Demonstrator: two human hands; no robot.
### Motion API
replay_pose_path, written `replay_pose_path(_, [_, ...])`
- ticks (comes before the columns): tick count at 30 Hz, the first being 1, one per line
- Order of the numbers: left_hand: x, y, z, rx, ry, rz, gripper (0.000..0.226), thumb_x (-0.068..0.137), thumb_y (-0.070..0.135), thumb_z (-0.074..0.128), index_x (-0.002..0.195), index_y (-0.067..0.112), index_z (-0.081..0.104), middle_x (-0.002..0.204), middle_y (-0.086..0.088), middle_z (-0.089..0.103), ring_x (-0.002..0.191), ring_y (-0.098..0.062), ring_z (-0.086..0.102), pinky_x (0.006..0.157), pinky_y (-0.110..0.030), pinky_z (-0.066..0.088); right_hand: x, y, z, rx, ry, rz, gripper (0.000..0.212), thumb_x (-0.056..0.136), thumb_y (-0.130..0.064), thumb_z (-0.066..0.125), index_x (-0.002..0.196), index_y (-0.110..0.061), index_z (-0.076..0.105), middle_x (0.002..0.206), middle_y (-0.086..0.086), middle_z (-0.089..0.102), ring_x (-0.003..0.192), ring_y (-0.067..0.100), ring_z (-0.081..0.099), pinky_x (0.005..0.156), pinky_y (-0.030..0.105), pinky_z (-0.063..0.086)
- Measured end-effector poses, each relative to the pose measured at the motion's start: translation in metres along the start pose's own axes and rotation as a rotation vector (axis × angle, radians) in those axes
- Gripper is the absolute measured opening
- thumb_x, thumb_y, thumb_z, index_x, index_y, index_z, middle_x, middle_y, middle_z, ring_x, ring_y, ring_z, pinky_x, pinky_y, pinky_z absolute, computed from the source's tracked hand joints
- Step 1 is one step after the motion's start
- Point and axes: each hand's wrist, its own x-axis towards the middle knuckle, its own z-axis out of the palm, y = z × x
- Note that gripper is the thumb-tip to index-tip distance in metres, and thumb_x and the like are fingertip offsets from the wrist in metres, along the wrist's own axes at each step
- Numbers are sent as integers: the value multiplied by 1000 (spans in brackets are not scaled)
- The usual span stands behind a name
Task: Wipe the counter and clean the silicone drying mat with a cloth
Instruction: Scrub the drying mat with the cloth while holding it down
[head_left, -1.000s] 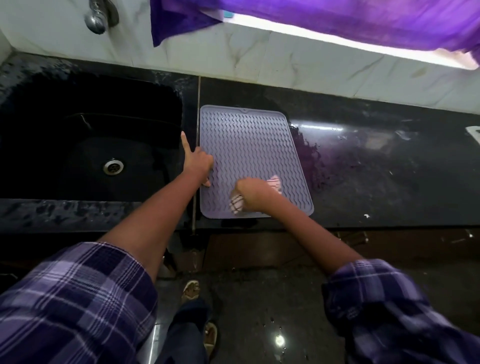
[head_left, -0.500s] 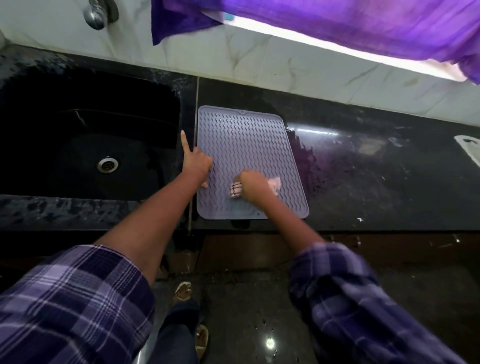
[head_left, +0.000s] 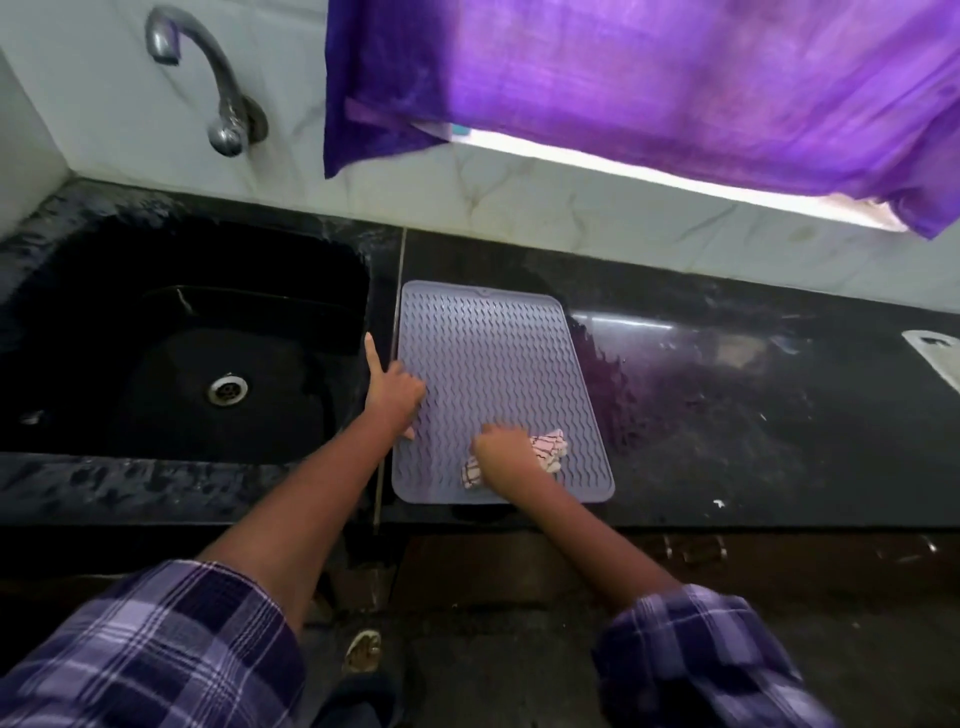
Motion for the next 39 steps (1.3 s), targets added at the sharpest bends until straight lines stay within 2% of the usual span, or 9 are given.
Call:
replay_pose_path(5, [18,-11,-18,-127,-102,33,58,64,47,83,112,21,65,117,2,63,125,-21,49,101,-76,-9,11,40,-27,180,-258,-34,30,85,-4,57,115,-2,56,122,18,57,115,30,54,94,36,45])
replay_pose_path(8, [46,-26,-32,-232,-81,48,44,71,31,81,111,20,67,120,2,64,126,-20,50,109,-72,-3,40,66,-51,305,-140,-3,6,84,-5,58,85,-3,64,98,18,64,94,26,60,80,32,48])
replay_pose_path(11, [78,-37,-39,-235,-4,31,36,80,24,74,114,16,64,120,-3,63,124,-22,51,115,-65,2,77,82,-66,344,-42,44,26,84,-13,62,108,-4,67,107,15,68,101,29,62,90,37,49])
replay_pose_path(17, [155,-40,-46,-278,53,87,54,75,49,73,118,19,60,124,-1,62,127,-20,49,117,-57,0,175,105,-94,372,161,76,19,85,-9,60,101,-9,69,100,13,70,94,25,65,89,37,53])
replay_pose_path(20, [187,-32,-57,-248,61,177,74,69,54,75,131,20,53,137,-1,53,134,-18,43,117,-57,0,228,109,-103,235,319,92,26,88,-4,52,109,-9,66,111,16,62,103,30,58,92,40,49])
replay_pose_path(27, [212,-32,-60,-177,24,223,71,62,66,72,118,22,65,113,2,70,118,-16,58,116,-52,-14,272,97,-71,114,370,67,33,95,-13,38,121,-10,58,121,12,56,113,30,48,91,37,37])
replay_pose_path(31, [209,-34,-65,-174,-18,224,55,66,65,71,101,23,68,99,4,71,112,-14,62,117,-51,-18,236,101,-66,246,290,91,26,91,-7,49,113,-4,63,120,15,62,112,28,54,97,33,41])
replay_pose_path(36, [200,-30,-70,-106,-18,212,67,68,67,69,113,18,64,109,1,69,115,-17,61,117,-51,-14,194,93,-80,234,-175,56,29,83,-12,64,112,-7,64,113,12,64,108,26,59,96,34,47])
replay_pose_path(39, [199,-31,-71,-119,-8,218,65,69,66,69,113,19,65,113,2,69,119,-17,58,117,-52,-14,215,108,-106,352,-102,134,29,82,-16,65,109,-6,64,106,14,67,95,25,63,89,33,52])
